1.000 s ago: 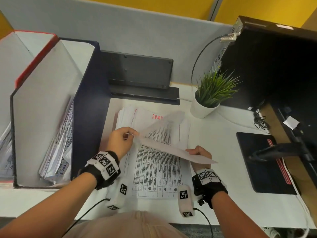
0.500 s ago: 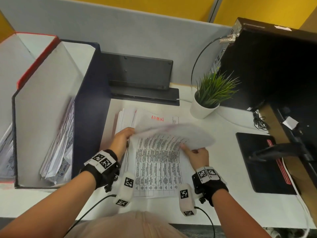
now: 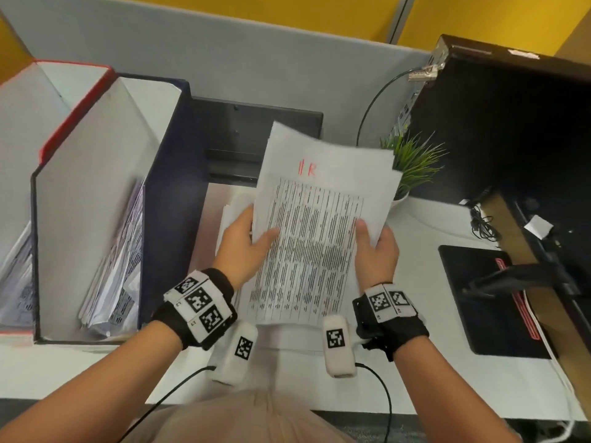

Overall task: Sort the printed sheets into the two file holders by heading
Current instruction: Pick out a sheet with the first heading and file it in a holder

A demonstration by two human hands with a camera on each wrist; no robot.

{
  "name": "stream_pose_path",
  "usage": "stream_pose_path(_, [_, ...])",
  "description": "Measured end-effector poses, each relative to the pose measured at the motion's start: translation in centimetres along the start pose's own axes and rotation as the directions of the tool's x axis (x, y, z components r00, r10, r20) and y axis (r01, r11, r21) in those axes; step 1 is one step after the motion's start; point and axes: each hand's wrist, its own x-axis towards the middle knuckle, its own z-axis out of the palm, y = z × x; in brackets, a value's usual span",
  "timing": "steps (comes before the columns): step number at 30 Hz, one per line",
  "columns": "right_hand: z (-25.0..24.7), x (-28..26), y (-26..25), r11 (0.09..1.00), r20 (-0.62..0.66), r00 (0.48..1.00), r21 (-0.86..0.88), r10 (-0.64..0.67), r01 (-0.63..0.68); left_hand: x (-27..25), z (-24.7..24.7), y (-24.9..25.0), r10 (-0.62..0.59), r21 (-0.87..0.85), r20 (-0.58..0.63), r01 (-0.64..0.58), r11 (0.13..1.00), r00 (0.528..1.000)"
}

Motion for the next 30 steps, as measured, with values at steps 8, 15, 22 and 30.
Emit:
stream_pose_path(8, [0.2,-1.6,-4.6,0.96,0.064,0.989,0.257,-0.132,0.111,-0.7,-1.0,3.3,0.174,-0.175,-0.144,-0.198,0.964,0.974])
stream_pose_path(15, [0.7,-2.0,-5.1,0.961,0.104,0.989,0.266,-0.11,0.078,-0.5,-0.6,2.6,0.078,-0.246,-0.24,-0.138,0.959,0.968])
stream_pose_path(22, [0.9,-4.2,-1.3,0.996,0.174,0.985,0.085,0.01,-0.025,-1.5,-0.1,-1.8,-0.088,-0.156,-0.152,0.064,0.986,0.985])
stream_pose_path(30, [1.7,-3.6,-2.4,0.988,0.177,0.982,0.149,-0.066,0.04,-0.8,-1.6,1.1,-0.109,-0.074,-0.209,0.096,0.993,0.972])
